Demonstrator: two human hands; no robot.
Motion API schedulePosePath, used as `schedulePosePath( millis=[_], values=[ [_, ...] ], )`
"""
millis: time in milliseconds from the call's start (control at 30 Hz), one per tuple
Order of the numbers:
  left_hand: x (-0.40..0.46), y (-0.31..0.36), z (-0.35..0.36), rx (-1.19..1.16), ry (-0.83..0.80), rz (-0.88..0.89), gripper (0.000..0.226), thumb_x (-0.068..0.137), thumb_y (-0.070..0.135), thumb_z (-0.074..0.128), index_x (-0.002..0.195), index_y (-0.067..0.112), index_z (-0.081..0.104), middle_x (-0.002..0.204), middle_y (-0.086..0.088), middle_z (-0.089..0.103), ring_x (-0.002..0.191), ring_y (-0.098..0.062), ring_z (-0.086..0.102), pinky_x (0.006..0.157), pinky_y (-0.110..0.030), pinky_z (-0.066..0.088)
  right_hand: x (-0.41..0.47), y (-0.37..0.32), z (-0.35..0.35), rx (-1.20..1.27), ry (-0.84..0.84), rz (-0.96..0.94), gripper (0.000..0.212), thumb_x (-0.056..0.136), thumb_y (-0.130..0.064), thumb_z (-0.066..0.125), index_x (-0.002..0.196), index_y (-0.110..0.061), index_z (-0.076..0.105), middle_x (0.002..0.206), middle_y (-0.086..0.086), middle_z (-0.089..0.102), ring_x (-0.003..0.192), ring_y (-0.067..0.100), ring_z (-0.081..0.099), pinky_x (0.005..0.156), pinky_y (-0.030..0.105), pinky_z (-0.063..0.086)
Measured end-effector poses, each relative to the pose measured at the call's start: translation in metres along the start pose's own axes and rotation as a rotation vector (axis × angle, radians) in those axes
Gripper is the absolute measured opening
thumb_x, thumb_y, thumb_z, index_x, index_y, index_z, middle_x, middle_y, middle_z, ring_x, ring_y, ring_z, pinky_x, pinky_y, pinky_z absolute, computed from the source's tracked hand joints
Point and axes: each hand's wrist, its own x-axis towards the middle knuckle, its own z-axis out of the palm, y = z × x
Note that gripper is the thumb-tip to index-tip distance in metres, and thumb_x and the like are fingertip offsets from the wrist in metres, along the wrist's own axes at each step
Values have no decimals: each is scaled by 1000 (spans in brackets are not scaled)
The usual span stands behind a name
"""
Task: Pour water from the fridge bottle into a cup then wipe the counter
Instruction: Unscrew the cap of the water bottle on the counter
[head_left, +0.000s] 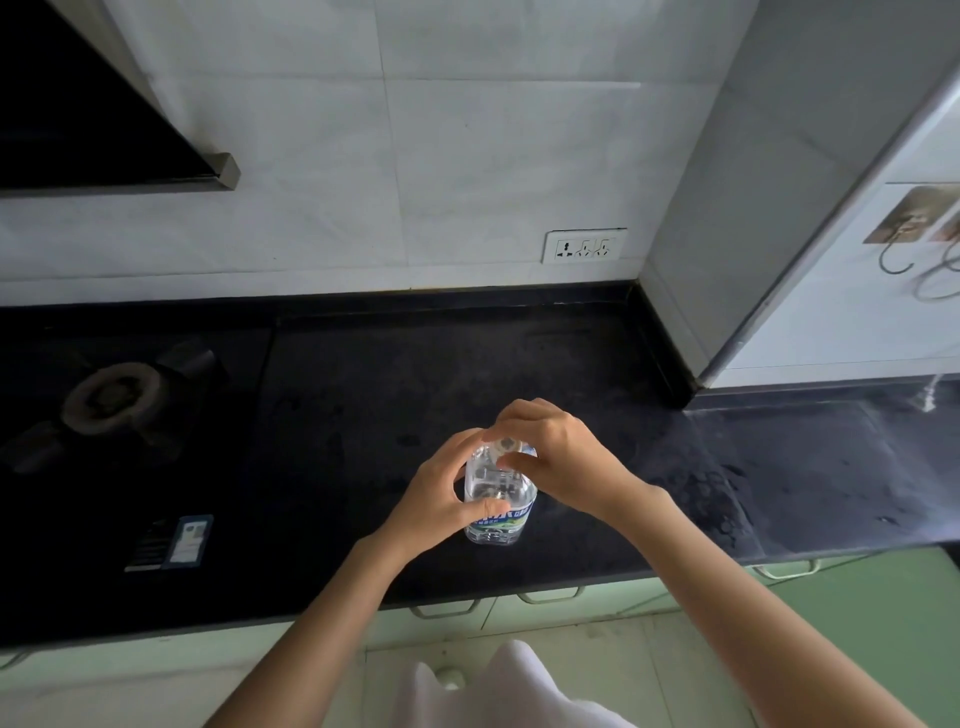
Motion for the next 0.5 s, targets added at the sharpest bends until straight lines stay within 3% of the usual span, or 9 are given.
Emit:
schedulePosePath(
  millis=[67, 200, 333, 500],
  values=[
    [0, 0, 0, -3, 5, -3, 67, 75, 35, 77, 131, 46, 41, 132, 27, 44, 125, 1, 46, 100, -34, 49, 1, -2, -2, 15, -16, 13, 29, 80, -8, 73, 108, -14, 70, 103, 1, 64, 93, 19, 60, 76, 34, 54],
    [-1, -3, 0, -14, 3, -1, 70, 76, 33, 77, 135, 40, 41, 136, 20, 44, 127, -4, 46, 100, -38, 49, 3, -9, 4, -32, 105, 260, 41, 73, -39, 79, 99, -11, 67, 96, 2, 61, 81, 18, 60, 70, 34, 54],
    [-1, -2, 0, 4, 11, -6, 70, 76, 34, 77, 133, 46, 38, 137, 22, 43, 128, -2, 44, 102, -37, 48, 2, -9, 9, -56, 126, 189, 30, 74, -28, 80, 92, -7, 68, 86, 5, 61, 72, 22, 59, 63, 41, 54],
    [0, -3, 1, 3, -1, -10, 70, 76, 35, 78, 136, 37, 41, 136, 21, 44, 126, -1, 45, 101, -35, 48, 2, -3, -2, -38, -31, 40, 28, 80, -10, 73, 107, -15, 69, 97, 0, 60, 88, 18, 58, 71, 38, 54]
  ],
)
